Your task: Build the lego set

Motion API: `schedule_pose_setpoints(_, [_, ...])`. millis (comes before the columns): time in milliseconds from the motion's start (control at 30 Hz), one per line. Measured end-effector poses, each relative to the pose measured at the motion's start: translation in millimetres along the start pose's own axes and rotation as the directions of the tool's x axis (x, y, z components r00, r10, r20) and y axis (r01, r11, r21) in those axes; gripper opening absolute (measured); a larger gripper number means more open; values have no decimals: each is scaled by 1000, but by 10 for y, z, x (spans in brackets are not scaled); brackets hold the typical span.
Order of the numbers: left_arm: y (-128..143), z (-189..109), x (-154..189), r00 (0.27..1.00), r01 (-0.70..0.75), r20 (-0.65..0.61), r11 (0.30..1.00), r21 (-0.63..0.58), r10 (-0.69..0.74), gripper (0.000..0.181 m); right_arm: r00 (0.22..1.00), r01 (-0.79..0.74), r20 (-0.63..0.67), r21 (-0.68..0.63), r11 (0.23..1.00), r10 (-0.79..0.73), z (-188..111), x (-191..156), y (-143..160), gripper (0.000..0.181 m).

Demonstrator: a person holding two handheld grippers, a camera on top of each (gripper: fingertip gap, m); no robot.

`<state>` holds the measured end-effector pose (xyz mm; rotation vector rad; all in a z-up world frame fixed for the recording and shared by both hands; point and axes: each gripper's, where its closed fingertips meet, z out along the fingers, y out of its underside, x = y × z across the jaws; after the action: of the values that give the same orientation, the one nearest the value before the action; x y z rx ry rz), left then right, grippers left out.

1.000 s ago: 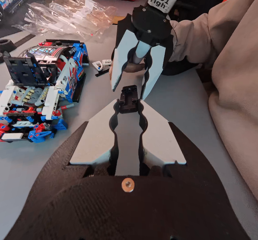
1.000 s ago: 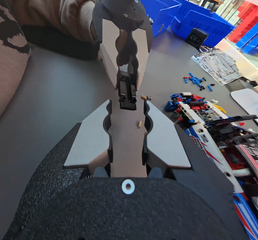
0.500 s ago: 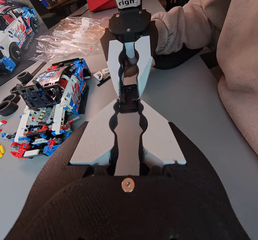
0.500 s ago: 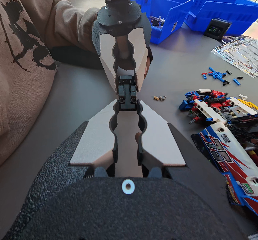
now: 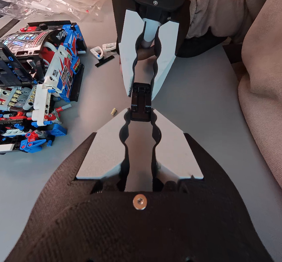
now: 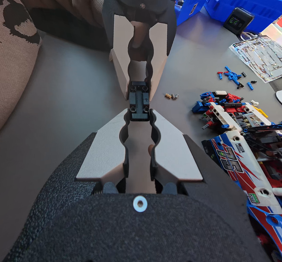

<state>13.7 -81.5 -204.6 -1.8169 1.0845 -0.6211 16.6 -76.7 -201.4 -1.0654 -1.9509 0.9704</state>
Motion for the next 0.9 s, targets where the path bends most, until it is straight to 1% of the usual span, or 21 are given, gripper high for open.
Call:
schedule_pose_setpoints(167, [144,45,-4,999,-38,14,995,-87,39,24,1000,8,4,-47,999,-7,46,-23,82,22])
schedule_pose_setpoints(233, [223,60,-22,997,-65,31,989,-136,70,24,1000,-6,5,-69,998,7,55,-19,120,22])
schedule_pose_setpoints(300, [305,70,-30,997,-59,32,981,-186,66,24,999,-34,10,-83,996,35,48,-6,145,26])
schedule_pose_setpoints(400, [346,63,-42,999,-32,35,977,-209,40,24,994,-109,17,-67,992,111,9,39,123,33])
schedule_pose_setpoints(533, [376,44,-67,998,-29,52,971,-235,42,24,981,-196,16,-18,981,196,-58,132,73,35])
schedule_pose_setpoints(700, [377,43,-53,998,-35,48,970,-239,48,24,969,-243,-38,66,968,246,-119,290,5,35])
schedule_pose_setpoints(767, [373,41,-70,998,-21,53,973,-231,34,29,963,-255,-58,101,962,262,-136,341,-31,36])
schedule_pose_setpoints(833, [315,30,-88,999,14,54,982,-190,-3,37,956,-263,-96,139,955,277,-159,420,-67,42])
schedule_pose_setpoints(900, [182,-9,-141,996,59,68,993,-103,-52,44,948,-274,-115,174,946,296,-185,476,-101,42])
